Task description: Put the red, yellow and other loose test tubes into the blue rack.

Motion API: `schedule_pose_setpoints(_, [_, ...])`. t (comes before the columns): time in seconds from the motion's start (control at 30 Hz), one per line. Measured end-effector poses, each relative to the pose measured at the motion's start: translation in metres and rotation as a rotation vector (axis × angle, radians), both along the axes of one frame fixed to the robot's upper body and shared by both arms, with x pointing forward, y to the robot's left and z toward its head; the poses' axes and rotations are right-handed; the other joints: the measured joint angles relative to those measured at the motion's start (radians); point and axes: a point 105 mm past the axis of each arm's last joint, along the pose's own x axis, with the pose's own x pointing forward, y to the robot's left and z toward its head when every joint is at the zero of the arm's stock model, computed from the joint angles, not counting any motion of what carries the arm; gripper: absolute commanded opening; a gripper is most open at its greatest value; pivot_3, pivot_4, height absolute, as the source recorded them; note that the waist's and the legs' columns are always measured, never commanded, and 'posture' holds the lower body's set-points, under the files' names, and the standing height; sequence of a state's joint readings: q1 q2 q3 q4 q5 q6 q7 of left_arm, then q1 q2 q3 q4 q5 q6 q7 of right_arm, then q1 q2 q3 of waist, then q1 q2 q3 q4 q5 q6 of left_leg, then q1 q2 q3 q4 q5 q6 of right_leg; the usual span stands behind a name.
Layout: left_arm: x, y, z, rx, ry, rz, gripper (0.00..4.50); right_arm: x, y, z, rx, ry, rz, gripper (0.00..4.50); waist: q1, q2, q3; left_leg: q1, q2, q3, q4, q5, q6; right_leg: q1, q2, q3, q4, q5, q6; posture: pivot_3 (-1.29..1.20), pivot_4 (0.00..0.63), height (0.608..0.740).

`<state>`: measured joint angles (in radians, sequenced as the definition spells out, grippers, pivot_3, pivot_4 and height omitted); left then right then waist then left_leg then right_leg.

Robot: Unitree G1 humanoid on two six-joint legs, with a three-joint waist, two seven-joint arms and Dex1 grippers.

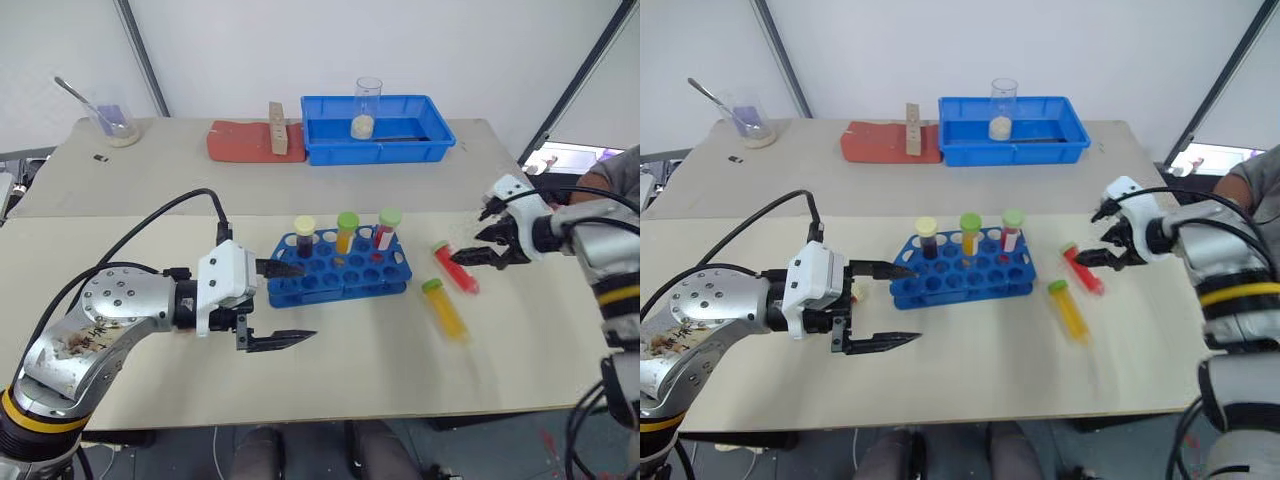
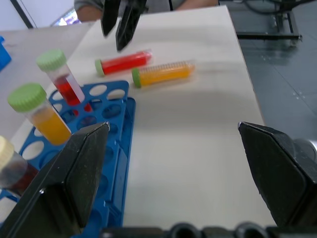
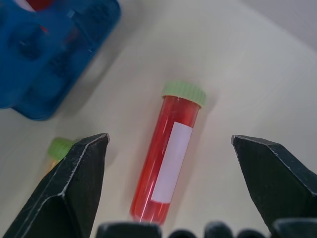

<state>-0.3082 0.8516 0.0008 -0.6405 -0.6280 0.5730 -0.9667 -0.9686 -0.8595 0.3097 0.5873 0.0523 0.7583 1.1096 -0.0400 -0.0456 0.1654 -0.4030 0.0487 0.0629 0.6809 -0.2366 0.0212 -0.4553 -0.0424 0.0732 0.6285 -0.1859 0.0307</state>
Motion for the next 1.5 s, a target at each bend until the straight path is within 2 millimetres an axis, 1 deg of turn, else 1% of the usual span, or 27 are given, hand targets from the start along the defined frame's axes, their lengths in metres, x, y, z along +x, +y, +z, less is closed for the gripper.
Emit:
schedule_pose_setpoints(0.07, [0.001, -0.004, 0.003, -0.025, -0.007, 0.002, 4.49, 0.008, -0.002, -0.007, -0.021, 0.039, -0.021, 4.39, 0.001, 0.000, 0.000, -0.001, 0.000, -0.001, 0.000, 0.000, 0.000, 0.000, 0.000, 0.000, -0.001, 0.000, 0.000, 0.00, 0.150, 0.729])
schedule_pose_setpoints(0.17, [0.002, -0.005, 0.003, -0.033, -0.002, 0.007, 4.49, 0.013, -0.003, -0.017, -0.043, 0.078, -0.030, 4.39, 0.000, 0.000, 0.000, -0.003, 0.000, -0.001, 0.000, 0.000, 0.000, -0.001, 0.000, -0.001, -0.002, 0.000, 0.000, 0.00, 0.150, 0.729])
schedule_pose_setpoints(0.27, [0.002, -0.009, 0.001, -0.042, 0.004, 0.003, 4.49, 0.016, -0.006, -0.027, -0.069, 0.112, -0.042, 4.39, -0.001, 0.000, 0.000, -0.003, -0.001, -0.001, -0.001, 0.000, 0.000, -0.001, 0.000, -0.001, -0.002, 0.000, 0.000, 0.00, 0.150, 0.729])
schedule_pose_setpoints(0.4, [0.000, -0.014, 0.001, -0.052, 0.001, -0.009, 4.49, 0.016, -0.002, -0.037, -0.081, 0.152, -0.033, 4.39, -0.004, 0.000, 0.000, -0.002, -0.001, -0.002, 0.000, 0.000, 0.000, -0.001, 0.000, -0.001, -0.001, 0.000, 0.000, 0.00, 0.150, 0.729])
schedule_pose_setpoints(0.43, [0.000, -0.015, 0.001, -0.052, -0.001, -0.008, 4.50, 0.016, -0.001, -0.039, -0.085, 0.161, -0.030, 4.16, -0.004, 0.000, 0.000, -0.002, -0.001, -0.002, 0.000, 0.000, 0.000, -0.001, 0.000, -0.001, 0.000, 0.000, 0.000, 0.00, 0.150, 0.729])
schedule_pose_setpoints(0.5, [0.000, -0.015, 0.001, -0.052, -0.002, -0.006, 4.50, 0.017, 0.000, -0.040, -0.097, 0.165, -0.022, 3.56, -0.007, 0.000, 0.000, -0.001, -0.001, -0.002, 0.000, 0.000, 0.000, 0.000, 0.000, -0.001, 0.000, 0.000, 0.000, 0.00, 0.150, 0.729])
schedule_pose_setpoints(0.6, [0.001, -0.016, -0.001, -0.045, -0.001, -0.005, 4.50, 0.018, 0.001, -0.041, -0.111, 0.168, -0.017, 2.56, -0.007, 0.000, 0.000, 0.000, -0.001, -0.002, 0.000, 0.001, -0.001, 0.000, 0.000, -0.001, 0.001, 0.000, 0.000, 0.00, 0.150, 0.729])
schedule_pose_setpoints(0.63, [0.001, -0.016, -0.002, -0.042, -0.004, -0.003, 4.50, 0.019, 0.002, -0.041, -0.116, 0.167, -0.012, 2.14, -0.008, 0.000, 0.000, 0.000, -0.001, -0.002, 0.000, 0.001, -0.001, 0.000, 0.000, -0.001, 0.001, 0.001, 0.000, 0.00, 0.150, 0.729])
schedule_pose_setpoints(0.73, [0.002, -0.016, -0.002, -0.035, -0.013, 0.004, 4.50, 0.020, 0.005, -0.041, -0.113, 0.166, -0.007, 1.19, -0.008, 0.000, 0.000, 0.001, -0.001, -0.002, 0.000, 0.001, -0.001, 0.001, 0.000, -0.001, 0.001, 0.001, 0.000, 0.00, 0.150, 0.729])
schedule_pose_setpoints(0.77, [0.002, -0.016, -0.002, -0.035, -0.014, 0.006, 4.50, 0.020, 0.006, -0.041, -0.114, 0.166, -0.006, 1.03, -0.008, 0.000, 0.000, 0.001, -0.001, -0.002, 0.001, 0.001, -0.001, 0.001, 0.000, -0.001, 0.001, 0.001, 0.000, 0.00, 0.150, 0.729])
schedule_pose_setpoints(1.0, [0.002, -0.017, -0.003, -0.035, -0.020, -0.003, 4.50, 0.021, 0.004, -0.041, -0.077, 0.155, -0.043, 1.03, -0.009, 0.000, 0.000, 0.001, -0.001, -0.002, 0.001, 0.001, -0.001, 0.001, 0.000, -0.001, 0.001, 0.002, 0.001, 0.00, 0.150, 0.729])
schedule_pose_setpoints(1.07, [0.003, -0.016, -0.003, -0.037, -0.016, 0.001, 4.50, 0.023, 0.002, -0.036, -0.033, 0.129, -0.080, 1.03, -0.009, 0.001, 0.000, 0.000, -0.001, -0.002, 0.001, 0.001, -0.001, 0.001, 0.000, -0.001, 0.001, 0.002, 0.001, 0.00, 0.150, 0.729])
schedule_pose_setpoints(1.17, [0.006, -0.008, -0.004, -0.051, 0.001, 0.037, 4.50, 0.029, -0.004, -0.008, 0.065, 0.039, -0.130, 1.03, -0.008, 0.004, 0.002, -0.001, -0.001, -0.002, 0.001, 0.001, -0.001, 0.000, 0.000, 0.000, 0.001, 0.001, 0.000, 0.00, 0.150, 0.729])
schedule_pose_setpoints(1.27, [0.011, 0.005, -0.005, -0.066, 0.020, 0.098, 4.50, 0.028, -0.013, 0.035, 0.131, -0.107, -0.117, 1.03, -0.003, 0.006, 0.003, -0.002, -0.001, -0.003, -0.001, 0.001, -0.001, -0.001, 0.000, -0.001, 0.001, 0.001, 0.001, 0.00, 0.150, 0.729])
schedule_pose_setpoints(1.3, [0.011, 0.008, -0.005, -0.074, 0.027, 0.107, 4.50, 0.022, -0.016, 0.045, 0.141, -0.166, -0.100, 1.03, 0.000, 0.006, 0.003, -0.002, 0.000, -0.004, -0.002, 0.001, 0.000, -0.001, 0.000, -0.003, 0.001, 0.000, 0.001, 0.00, 0.150, 0.729])
schedule_pose_setpoints(1.33, [0.011, 0.010, -0.005, -0.083, 0.031, 0.117, 4.50, 0.014, -0.017, 0.049, 0.153, -0.219, -0.074, 1.03, 0.008, 0.006, 0.002, -0.003, 0.000, -0.005, -0.002, 0.000, 0.001, -0.001, 0.000, -0.004, 0.000, -0.001, 0.001, 0.00, 0.150, 0.729])
schedule_pose_setpoints(1.37, [0.011, 0.012, -0.005, -0.092, 0.032, 0.120, 4.50, 0.003, -0.014, 0.047, 0.162, -0.263, -0.046, 1.03, 0.014, 0.006, 0.002, -0.003, 0.000, -0.005, -0.003, 0.000, 0.001, -0.001, 0.000, -0.004, 0.000, -0.001, 0.001, 0.00, 0.150, 0.729])
schedule_pose_setpoints(1.4, [0.010, 0.015, -0.005, -0.098, 0.035, 0.126, 4.50, -0.011, -0.007, 0.040, 0.180, -0.305, -0.005, 1.03, 0.022, 0.006, 0.002, -0.003, 0.000, -0.006, -0.003, -0.001, 0.002, -0.001, 0.000, -0.005, 0.000, -0.002, 0.001, 0.00, 0.150, 0.729])
schedule_pose_setpoints(1.43, [0.011, 0.018, -0.005, -0.100, 0.040, 0.134, 4.50, -0.021, 0.002, 0.031, 0.213, -0.315, 0.021, 1.03, 0.025, 0.006, 0.002, -0.003, 0.000, -0.005, -0.002, -0.001, 0.002, -0.001, 0.000, -0.004, 0.001, -0.002, 0.001, 0.00, 0.150, 0.729])
schedule_pose_setpoints(1.5, [0.012, 0.022, -0.006, -0.101, 0.045, 0.140, 4.50, -0.041, 0.025, 0.019, 0.327, -0.382, 0.074, 1.03, 0.026, 0.007, 0.002, -0.004, -0.001, -0.005, -0.001, -0.001, 0.002, -0.002, 0.000, -0.003, 0.001, -0.002, 0.001, 0.00, 0.150, 0.729])
